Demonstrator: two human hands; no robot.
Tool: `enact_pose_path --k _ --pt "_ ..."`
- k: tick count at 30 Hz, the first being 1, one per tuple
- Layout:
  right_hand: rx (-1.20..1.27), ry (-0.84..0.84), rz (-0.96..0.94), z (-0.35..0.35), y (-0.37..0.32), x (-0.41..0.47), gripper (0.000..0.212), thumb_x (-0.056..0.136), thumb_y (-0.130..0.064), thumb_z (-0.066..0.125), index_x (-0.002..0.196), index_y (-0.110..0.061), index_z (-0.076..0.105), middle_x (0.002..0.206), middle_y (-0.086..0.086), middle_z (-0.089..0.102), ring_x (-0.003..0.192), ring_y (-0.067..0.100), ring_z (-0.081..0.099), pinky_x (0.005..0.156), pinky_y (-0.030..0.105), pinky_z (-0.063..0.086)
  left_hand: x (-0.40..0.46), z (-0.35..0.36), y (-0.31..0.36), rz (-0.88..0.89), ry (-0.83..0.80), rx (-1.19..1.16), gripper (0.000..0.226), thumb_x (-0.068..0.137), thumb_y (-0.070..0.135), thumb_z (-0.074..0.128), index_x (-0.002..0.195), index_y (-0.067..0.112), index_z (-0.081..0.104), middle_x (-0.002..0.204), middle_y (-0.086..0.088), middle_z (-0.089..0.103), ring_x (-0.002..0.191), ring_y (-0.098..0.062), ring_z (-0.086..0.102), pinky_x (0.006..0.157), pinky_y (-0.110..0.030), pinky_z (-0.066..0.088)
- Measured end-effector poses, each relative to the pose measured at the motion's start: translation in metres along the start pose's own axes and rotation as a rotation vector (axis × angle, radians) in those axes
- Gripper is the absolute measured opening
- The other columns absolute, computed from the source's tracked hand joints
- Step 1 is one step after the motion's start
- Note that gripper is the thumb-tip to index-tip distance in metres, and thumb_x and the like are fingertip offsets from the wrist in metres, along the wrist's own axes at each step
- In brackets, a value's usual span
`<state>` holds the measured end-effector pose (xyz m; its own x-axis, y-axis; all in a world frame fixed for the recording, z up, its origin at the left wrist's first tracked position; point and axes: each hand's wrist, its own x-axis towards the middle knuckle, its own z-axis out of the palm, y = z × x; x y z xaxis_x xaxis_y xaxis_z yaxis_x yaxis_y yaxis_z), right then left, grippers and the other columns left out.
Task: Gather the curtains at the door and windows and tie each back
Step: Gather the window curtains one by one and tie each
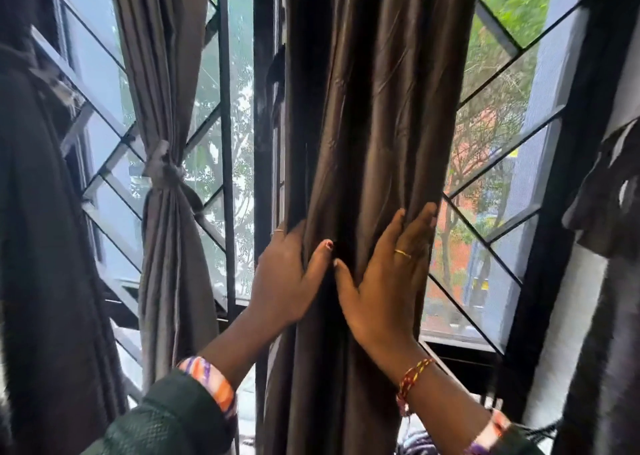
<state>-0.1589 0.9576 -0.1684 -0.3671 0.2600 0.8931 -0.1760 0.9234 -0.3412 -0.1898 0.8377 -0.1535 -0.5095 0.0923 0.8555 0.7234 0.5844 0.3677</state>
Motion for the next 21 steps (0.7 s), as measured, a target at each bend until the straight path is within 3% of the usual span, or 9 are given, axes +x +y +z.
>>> enact_pose_path --k 3,6,11,14,16,18,20,21 --pt "0.032 0.006 0.113 -0.003 0.014 -0.006 0.099 0.073 -0.036 0.069 0.143 0.007 0.014 0.149 0.013 -0.017 0.142 0.028 -0.008 0.113 0.037 -0.002 -0.004 0.000 0.003 -0.021 0.055 0.069 0.028 0.082 0.028 0.051 0.090 0.003 0.062 0.077 -0.017 0.059 0.069 -0.028 0.053 0.059 -0.015 0.021" --pt "0.084 -0.022 0.277 -0.007 0.031 -0.008 0.104 0.072 -0.032 0.075 0.146 0.003 0.011 0.153 0.014 -0.020 0.144 0.025 -0.012 0.115 0.043 -0.001 -0.004 0.002 0.003 -0.045 0.100 0.099 0.016 0.081 0.014 0.057 0.073 0.000 0.058 0.067 -0.020 0.056 0.060 -0.021 0.041 0.055 -0.019 0.015" --pt "0.113 -0.030 0.424 -0.017 0.055 -0.010 0.095 0.073 -0.028 0.075 0.146 0.000 0.020 0.156 0.018 -0.013 0.146 0.027 -0.008 0.115 0.046 0.006 -0.003 0.005 -0.001 -0.112 0.098 0.115 0.023 0.081 0.000 0.061 0.059 -0.005 0.054 0.057 -0.022 0.055 0.052 -0.031 0.049 0.054 -0.021 0.012" --pt "0.154 -0.017 0.386 -0.021 0.061 -0.013 0.079 0.075 -0.025 0.074 0.141 -0.004 0.037 0.157 0.016 -0.008 0.146 0.028 -0.002 0.116 0.049 0.012 -0.008 0.005 0.006 -0.065 0.105 0.021 0.041 0.086 0.031 0.061 0.051 0.010 0.052 0.048 -0.001 0.046 0.047 -0.007 0.038 0.050 -0.018 0.022" --pt "0.230 0.031 0.333 -0.026 0.057 -0.019 0.072 0.078 -0.025 0.070 0.140 -0.005 0.038 0.156 0.018 -0.003 0.146 0.029 0.002 0.116 0.051 0.016 -0.017 0.004 0.014 -0.036 0.099 -0.115 0.051 0.088 0.055 0.038 0.049 0.023 0.042 0.047 0.011 0.036 0.047 -0.004 0.041 0.049 -0.011 0.028" --pt "0.309 0.053 0.242 -0.033 0.046 -0.027 0.070 0.083 -0.030 0.060 0.143 -0.011 0.030 0.157 0.011 -0.004 0.146 0.023 0.000 0.118 0.044 0.011 -0.026 0.003 0.017 -0.103 0.119 -0.249 0.066 0.093 0.057 0.022 0.060 0.014 0.060 0.051 0.004 0.044 0.052 -0.004 0.045 0.052 -0.011 0.029" --pt "0.343 -0.014 0.055 -0.040 0.031 -0.038 0.068 0.087 -0.034 0.050 0.145 -0.019 0.019 0.156 0.000 -0.006 0.146 0.016 -0.004 0.117 0.029 0.002 -0.031 -0.003 0.018 -0.167 0.150 -0.267 0.055 0.094 0.043 0.029 0.090 0.008 0.071 0.066 -0.003 0.060 0.061 -0.003 0.053 0.059 -0.019 0.037" --pt "0.355 -0.054 -0.045 -0.042 0.022 -0.044 0.067 0.088 -0.034 0.048 0.145 -0.020 0.016 0.157 -0.002 -0.005 0.146 0.014 -0.005 0.117 0.024 0.000 -0.034 -0.006 0.018 -0.167 0.165 -0.226 0.045 0.092 0.037 0.038 0.098 0.007 0.071 0.076 -0.008 0.067 0.069 -0.010 0.058 0.065 -0.023 0.041"
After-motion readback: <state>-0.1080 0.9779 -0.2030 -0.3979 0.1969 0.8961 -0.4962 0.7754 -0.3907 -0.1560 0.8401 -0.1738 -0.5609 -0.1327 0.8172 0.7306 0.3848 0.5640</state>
